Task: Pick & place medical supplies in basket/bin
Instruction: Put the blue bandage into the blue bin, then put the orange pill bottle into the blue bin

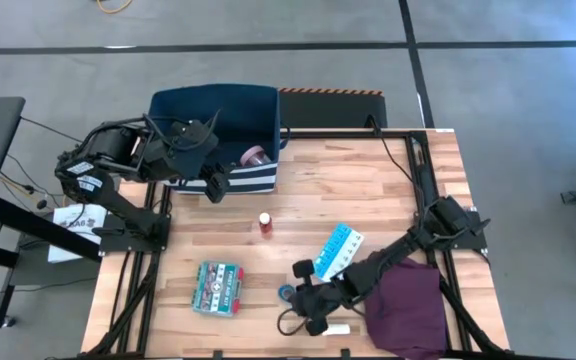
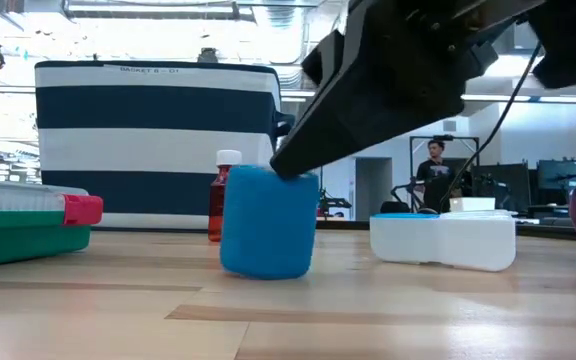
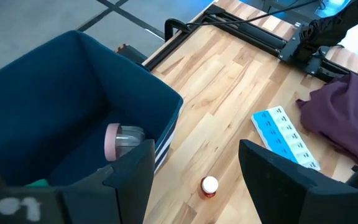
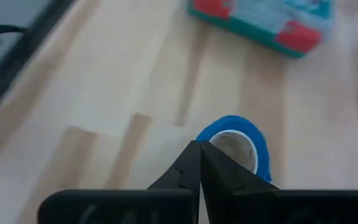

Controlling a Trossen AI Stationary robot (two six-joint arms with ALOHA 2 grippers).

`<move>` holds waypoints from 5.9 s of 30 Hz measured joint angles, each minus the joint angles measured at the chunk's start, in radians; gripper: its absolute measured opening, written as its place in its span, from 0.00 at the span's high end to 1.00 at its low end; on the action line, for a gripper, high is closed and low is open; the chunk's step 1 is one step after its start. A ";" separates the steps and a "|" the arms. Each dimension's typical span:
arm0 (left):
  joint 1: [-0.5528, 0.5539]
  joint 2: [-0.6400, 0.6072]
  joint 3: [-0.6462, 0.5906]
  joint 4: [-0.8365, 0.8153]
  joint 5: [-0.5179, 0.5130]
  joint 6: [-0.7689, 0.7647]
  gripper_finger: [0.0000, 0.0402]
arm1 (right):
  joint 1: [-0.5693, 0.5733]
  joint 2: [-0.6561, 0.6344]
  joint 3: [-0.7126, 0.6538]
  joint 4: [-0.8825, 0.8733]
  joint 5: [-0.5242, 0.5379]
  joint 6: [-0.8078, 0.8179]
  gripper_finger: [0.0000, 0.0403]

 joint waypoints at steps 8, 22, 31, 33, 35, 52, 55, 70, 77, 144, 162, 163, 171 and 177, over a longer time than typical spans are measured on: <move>0.000 0.000 0.000 0.002 0.010 -0.012 0.45 | -0.005 0.000 0.000 0.003 0.036 -0.083 0.91; 0.000 0.000 0.000 0.003 0.019 -0.012 0.45 | -0.023 0.000 0.002 -0.016 0.000 -0.102 0.68; 0.000 0.000 0.000 0.003 0.021 -0.012 0.45 | -0.064 0.018 0.003 -0.027 0.000 -0.107 0.66; 0.000 0.000 0.000 0.003 0.022 -0.012 0.45 | -0.071 0.019 0.003 -0.026 0.000 -0.113 0.69; 0.000 0.000 0.000 0.003 0.022 -0.011 0.45 | -0.082 0.019 0.003 -0.031 -0.006 -0.113 0.71; 0.000 0.000 0.000 0.000 0.021 -0.003 0.45 | -0.070 0.002 0.039 -0.109 0.025 -0.201 0.97; 0.000 0.000 0.000 0.000 0.021 -0.003 0.45 | -0.054 -0.002 0.137 -0.209 0.130 -0.285 0.95; 0.000 -0.013 -0.007 -0.032 -0.097 0.026 0.45 | -0.250 -0.142 0.632 -0.793 0.566 -0.508 0.95; -0.006 -0.079 -0.007 -0.033 -0.200 0.051 0.45 | -0.613 -0.278 0.632 -0.491 0.073 -0.522 0.96; -0.089 -0.116 -0.225 -0.032 -0.173 -0.076 0.45 | -0.332 -0.622 0.452 -1.092 0.014 -0.043 0.70; -0.516 -0.115 -1.017 0.579 -0.421 -0.545 0.45 | -0.296 -0.757 0.089 -1.028 0.026 -0.025 0.70; -0.506 -0.115 -1.073 0.669 -0.416 -0.545 0.45 | -0.296 -0.757 0.089 -1.022 0.026 -0.024 0.70; -0.393 -0.115 -1.367 1.381 -0.257 -0.333 0.45 | -0.296 -0.755 0.089 -0.970 0.025 -0.051 0.70; -0.318 -0.115 -1.382 1.415 -0.288 -0.187 0.45 | -0.296 -0.755 0.089 -0.967 0.026 -0.051 0.70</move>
